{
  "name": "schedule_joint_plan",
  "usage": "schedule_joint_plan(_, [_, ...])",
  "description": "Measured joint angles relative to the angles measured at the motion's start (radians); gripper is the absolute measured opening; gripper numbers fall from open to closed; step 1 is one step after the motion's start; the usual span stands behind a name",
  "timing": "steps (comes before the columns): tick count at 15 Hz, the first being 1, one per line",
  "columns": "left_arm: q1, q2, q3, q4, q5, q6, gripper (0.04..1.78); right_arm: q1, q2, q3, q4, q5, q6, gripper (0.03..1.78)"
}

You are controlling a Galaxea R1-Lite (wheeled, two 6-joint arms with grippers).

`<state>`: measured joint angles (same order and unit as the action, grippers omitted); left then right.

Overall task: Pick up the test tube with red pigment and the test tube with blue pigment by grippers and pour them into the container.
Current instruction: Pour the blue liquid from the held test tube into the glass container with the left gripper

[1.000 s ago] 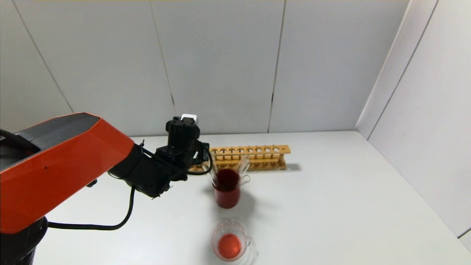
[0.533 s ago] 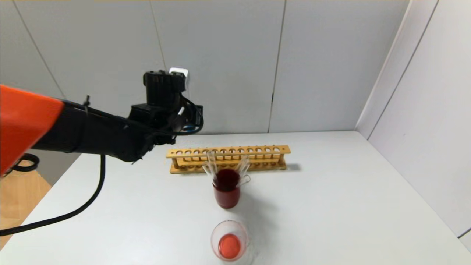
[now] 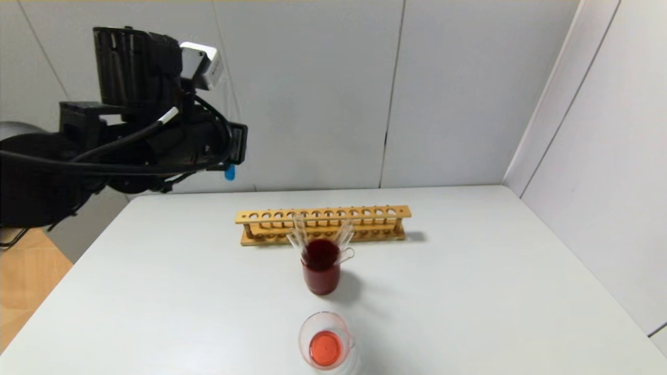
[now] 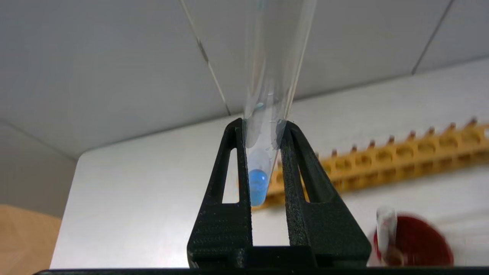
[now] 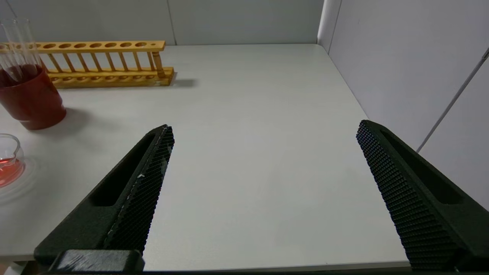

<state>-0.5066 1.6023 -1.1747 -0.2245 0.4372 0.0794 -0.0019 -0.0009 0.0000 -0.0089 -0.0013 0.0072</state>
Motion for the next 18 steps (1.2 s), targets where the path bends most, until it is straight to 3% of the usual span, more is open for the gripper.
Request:
schedule_joint_plan(3, [-0.036,-0.131,0.210,0.007,0.004,0.024,0.30,0.000,0.000,0.000,0.000,0.000,0.000,1.74])
schedule_joint_plan(6, [-0.057,-0.227,0.411,-0.011,-0.001,0.147,0.30,0.000,0.000,0.000,0.000,0.000,0.000,1.74])
schedule_joint_plan(10, [-0.139,-0.256,0.619,-0.156,-0.012,0.356,0.30,0.000,0.000,0.000,0.000,0.000,0.000,1.74])
schedule_joint_plan(14, [-0.210,-0.201,0.663,-0.208,-0.014,0.513,0.30,0.000,0.000,0.000,0.000,0.000,0.000,1.74])
schedule_joint_plan(18, [-0.228,-0.143,0.671,-0.214,-0.015,0.737,0.30,0.000,0.000,0.000,0.000,0.000,0.000,1.74])
